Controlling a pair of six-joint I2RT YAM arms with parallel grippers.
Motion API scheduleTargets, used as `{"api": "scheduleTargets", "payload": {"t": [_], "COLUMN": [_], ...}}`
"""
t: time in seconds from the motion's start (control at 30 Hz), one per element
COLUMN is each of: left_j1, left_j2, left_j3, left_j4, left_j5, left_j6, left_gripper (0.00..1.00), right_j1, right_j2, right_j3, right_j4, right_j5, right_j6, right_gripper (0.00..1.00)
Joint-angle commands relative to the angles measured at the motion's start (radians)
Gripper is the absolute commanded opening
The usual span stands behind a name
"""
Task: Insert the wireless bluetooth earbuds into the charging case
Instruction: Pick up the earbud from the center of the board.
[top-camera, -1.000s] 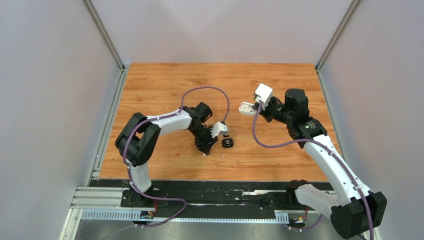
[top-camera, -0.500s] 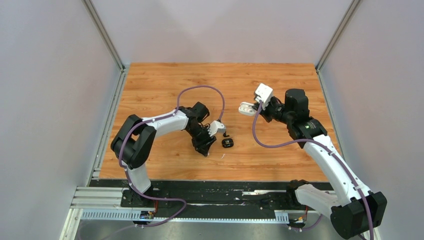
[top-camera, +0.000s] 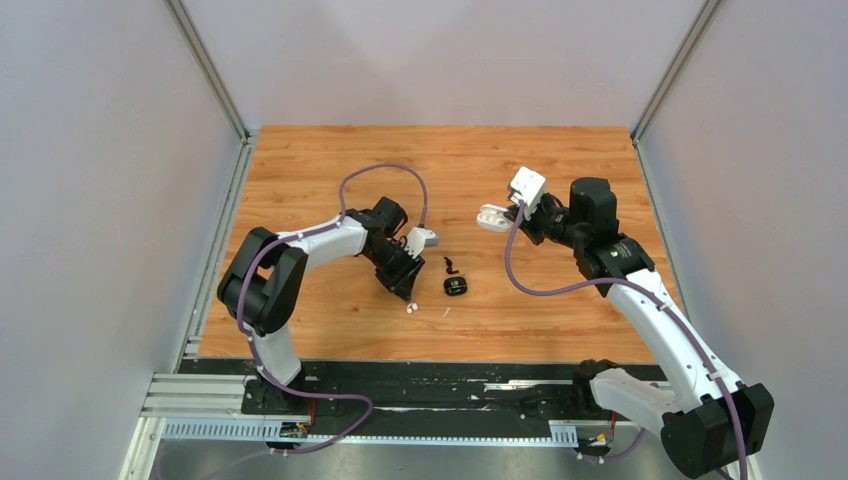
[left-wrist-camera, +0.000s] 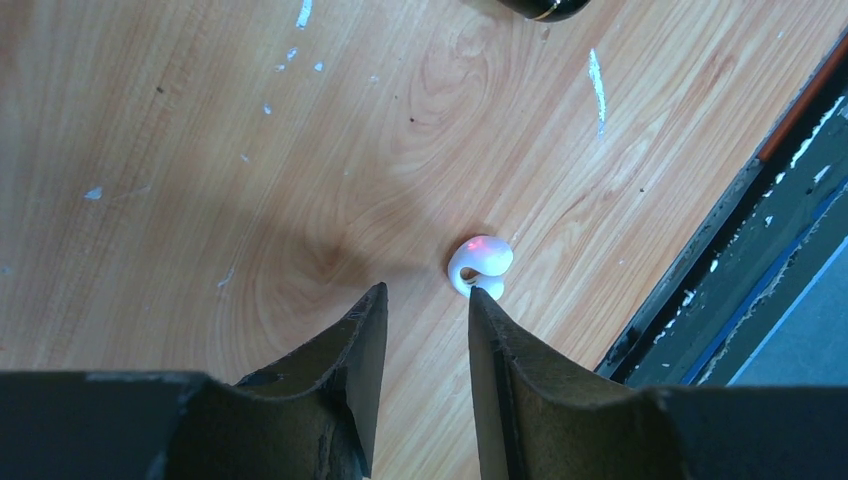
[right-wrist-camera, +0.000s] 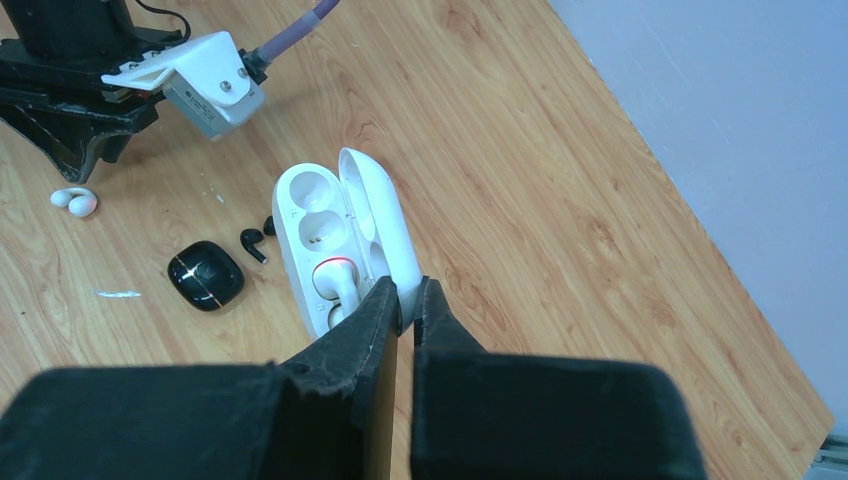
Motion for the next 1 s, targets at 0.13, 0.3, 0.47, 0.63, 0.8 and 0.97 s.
{"api": "scheduleTargets", "payload": {"t": [0.13,0.3,0.47,0.63,0.8,0.97], "left_j1": [-0.08,-0.101,-0.122,-0.156,-0.162,-0.162], "left_j2": [0.014,0.029,0.044,0.035,0.007,-0.02], "left_j3": [0.02,0.025,0.035,0.034,0.024,0.03], "left_j4": [0.008,0.004,-0.002,-0.003,-0.001,-0.025], "left_j5": [-0.083,-0.14,-0.164,-0.151,-0.158,-0.173], "left_j6": [-0.027,-0.034,-0.036,-0.03,-0.012,0.01], "left_gripper": [0.42,0.37,0.36,0.28,0.15,0.04], "right_j1": [-0.007,-0.007,-0.008,-0.009,-0.01,-0.012], "right_j2": [-0.018,-0.029,-0.038,-0.042,-0.044,-0.046], "right_j3": [-0.002,-0.01,-0.02,-0.026,-0.028,-0.028], "right_j4": [0.046,0.047,0.045,0.046,0.046,0.046], "right_j5": [-0.021,-0.018,-0.017,-0.018,-0.018,-0.017], "right_j6": [0.02,0.02,0.018,0.02,0.02,0.018], "right_gripper": [0.0,0.0,0.0,0.0,0.0,0.0]}}
